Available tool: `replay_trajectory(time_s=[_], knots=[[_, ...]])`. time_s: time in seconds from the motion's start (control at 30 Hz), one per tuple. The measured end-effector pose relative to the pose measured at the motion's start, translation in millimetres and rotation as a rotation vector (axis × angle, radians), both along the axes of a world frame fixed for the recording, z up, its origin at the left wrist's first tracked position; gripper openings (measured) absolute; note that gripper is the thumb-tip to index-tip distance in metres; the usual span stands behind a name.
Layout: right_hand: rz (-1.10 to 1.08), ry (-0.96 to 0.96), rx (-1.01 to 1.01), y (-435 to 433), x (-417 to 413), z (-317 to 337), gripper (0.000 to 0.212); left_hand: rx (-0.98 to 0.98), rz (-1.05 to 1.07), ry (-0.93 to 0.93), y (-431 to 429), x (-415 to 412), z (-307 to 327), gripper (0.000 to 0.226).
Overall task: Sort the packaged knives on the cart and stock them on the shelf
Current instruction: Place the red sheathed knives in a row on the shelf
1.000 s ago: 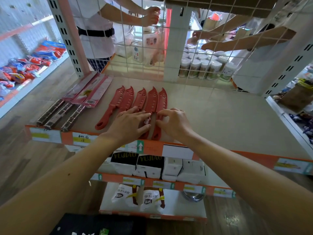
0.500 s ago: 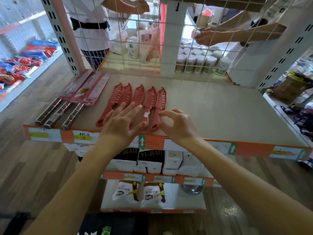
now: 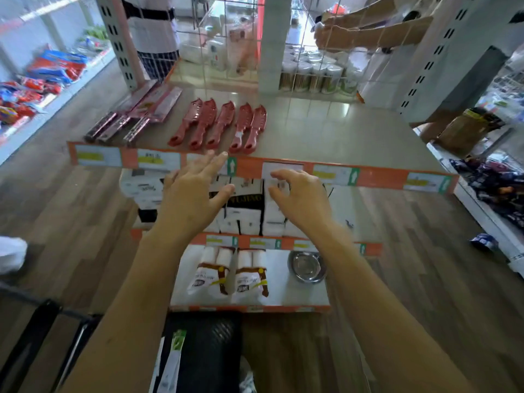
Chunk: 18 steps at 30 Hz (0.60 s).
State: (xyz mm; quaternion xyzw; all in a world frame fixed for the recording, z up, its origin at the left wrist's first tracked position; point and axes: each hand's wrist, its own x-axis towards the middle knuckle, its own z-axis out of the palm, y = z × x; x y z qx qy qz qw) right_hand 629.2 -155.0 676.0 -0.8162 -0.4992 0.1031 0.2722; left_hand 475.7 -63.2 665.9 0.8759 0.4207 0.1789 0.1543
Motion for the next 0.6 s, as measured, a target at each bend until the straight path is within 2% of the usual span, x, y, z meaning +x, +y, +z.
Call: replay_trajectory(time_s=[0.3, 0.6], knots=[[0.013, 0.106, 0.03, -138.4, -98.4, -38.3, 0.037, -0.129, 0.006, -0.016, -141.3, -104.4, -28.7, 0.061], [0.091, 0.197, 0.002, -180.4, -192.4, -62.0, 0.037, -0.173, 0.101, -0.021, -199.0, -202.9, -58.7, 0.059]])
